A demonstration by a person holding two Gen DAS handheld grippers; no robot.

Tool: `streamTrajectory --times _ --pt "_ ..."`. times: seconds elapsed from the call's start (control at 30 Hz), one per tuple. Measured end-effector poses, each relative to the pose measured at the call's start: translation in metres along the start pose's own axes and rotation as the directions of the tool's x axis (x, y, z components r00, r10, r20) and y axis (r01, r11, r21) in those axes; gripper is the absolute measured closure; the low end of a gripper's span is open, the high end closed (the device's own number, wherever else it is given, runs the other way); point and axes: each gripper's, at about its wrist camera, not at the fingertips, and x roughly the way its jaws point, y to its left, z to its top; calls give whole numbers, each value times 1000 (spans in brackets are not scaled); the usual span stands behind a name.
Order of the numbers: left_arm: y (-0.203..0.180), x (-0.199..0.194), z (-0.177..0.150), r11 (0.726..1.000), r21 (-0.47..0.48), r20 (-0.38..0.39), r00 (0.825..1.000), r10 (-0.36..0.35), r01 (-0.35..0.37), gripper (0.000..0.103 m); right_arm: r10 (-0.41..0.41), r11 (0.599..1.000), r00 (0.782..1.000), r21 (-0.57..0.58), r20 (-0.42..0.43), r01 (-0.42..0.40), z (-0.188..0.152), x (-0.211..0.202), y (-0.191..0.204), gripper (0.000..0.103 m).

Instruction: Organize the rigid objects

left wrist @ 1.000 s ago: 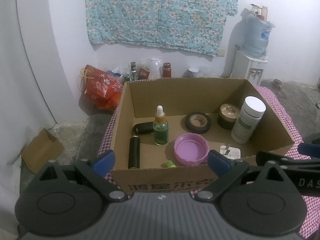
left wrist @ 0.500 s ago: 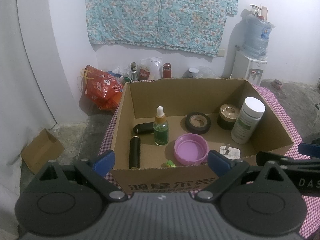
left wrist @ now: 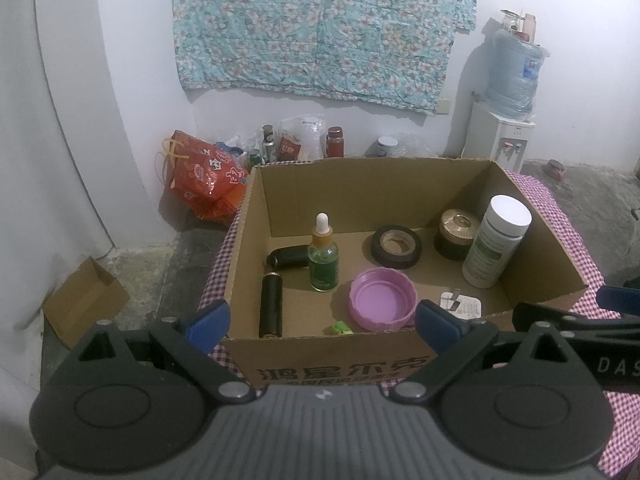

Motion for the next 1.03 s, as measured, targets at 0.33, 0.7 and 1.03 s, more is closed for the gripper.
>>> streamTrajectory --times 0.33,0.7,1.03 --pt "0 0 0 1000 -1 1 1000 0 0 4 0 1000 1000 -1 1 0 0 0 1 1" --pt "1 -1 0 1000 -1 1 1000 0 0 4 0 1000 1000 0 -1 0 0 -2 0 1" --pt "2 -2 0 1000 -4 -4 1000 -2 2 4 2 1000 1000 -2 1 -2 0 -2 1 1"
